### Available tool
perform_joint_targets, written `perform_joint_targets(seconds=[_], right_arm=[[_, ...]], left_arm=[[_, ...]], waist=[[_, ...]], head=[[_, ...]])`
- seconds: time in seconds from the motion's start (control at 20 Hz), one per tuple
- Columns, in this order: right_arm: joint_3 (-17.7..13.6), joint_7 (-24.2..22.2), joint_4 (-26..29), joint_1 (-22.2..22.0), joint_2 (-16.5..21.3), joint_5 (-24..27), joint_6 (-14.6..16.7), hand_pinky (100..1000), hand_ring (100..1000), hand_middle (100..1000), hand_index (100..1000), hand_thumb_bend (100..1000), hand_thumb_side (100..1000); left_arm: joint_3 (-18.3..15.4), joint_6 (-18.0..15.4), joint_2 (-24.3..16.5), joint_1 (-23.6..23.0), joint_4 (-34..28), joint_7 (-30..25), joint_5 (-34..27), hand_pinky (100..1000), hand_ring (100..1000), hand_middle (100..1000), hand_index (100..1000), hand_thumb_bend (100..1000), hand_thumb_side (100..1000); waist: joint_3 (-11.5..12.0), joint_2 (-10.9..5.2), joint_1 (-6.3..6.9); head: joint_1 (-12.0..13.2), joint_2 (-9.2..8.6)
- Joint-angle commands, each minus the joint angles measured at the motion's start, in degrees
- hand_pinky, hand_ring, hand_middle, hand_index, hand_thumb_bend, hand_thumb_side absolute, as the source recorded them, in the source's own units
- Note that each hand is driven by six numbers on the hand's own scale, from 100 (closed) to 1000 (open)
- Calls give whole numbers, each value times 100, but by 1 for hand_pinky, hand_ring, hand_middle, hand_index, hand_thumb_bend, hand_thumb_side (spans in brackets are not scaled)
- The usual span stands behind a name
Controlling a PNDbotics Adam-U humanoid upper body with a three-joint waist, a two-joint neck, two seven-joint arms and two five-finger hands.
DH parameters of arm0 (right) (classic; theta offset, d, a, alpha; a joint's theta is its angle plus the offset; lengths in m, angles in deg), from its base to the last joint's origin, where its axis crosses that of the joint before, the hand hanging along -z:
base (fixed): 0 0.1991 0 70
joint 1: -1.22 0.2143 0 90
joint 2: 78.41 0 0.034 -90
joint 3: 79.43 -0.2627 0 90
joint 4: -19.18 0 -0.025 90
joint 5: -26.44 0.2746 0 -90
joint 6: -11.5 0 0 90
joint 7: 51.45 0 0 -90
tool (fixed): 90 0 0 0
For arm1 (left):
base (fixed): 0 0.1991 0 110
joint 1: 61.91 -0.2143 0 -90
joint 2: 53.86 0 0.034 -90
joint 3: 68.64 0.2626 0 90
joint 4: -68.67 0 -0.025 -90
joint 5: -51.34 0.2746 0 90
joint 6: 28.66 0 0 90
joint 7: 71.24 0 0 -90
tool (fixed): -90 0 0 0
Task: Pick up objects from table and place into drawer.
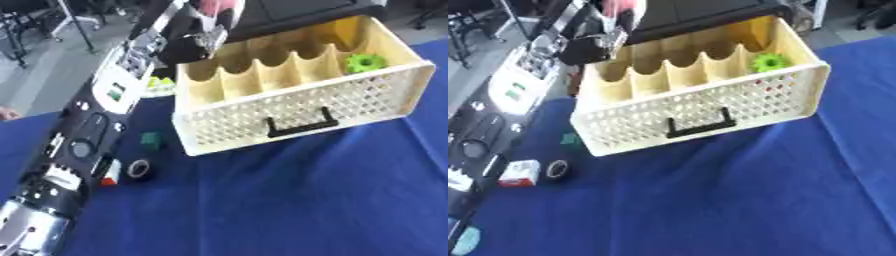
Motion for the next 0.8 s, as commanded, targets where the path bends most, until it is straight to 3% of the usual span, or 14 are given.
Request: perform_joint_targets(seconds=[0.05, 0.6, 0.75, 0.8], right_arm=[[-18, -16, 62, 111, 46, 42, 14, 669, 449, 387, 709, 100, 1000], [-3, -59, 62, 175, -36, 71, 11, 670, 449, 387, 709, 100, 1000], [-4, -58, 62, 168, -44, 78, 5, 671, 448, 387, 709, 100, 1000], [-3, -59, 62, 163, -45, 80, 3, 671, 448, 387, 709, 100, 1000]], left_arm=[[-14, -33, -93, 164, -37, -25, -31, 204, 459, 447, 683, 100, 488], [1, -99, 76, 181, 62, -107, 197, 223, 473, 467, 702, 100, 514], [43, -160, 66, 165, 60, -196, 231, 288, 542, 529, 767, 100, 611], [53, -185, 54, 157, 58, -228, 267, 293, 540, 533, 770, 100, 605]], waist=[[-7, -146, -50], [-108, -87, -35], [-101, -88, -37], [-97, -89, -39]], head=[[81, -15], [207, -158], [186, -159], [178, -149]])
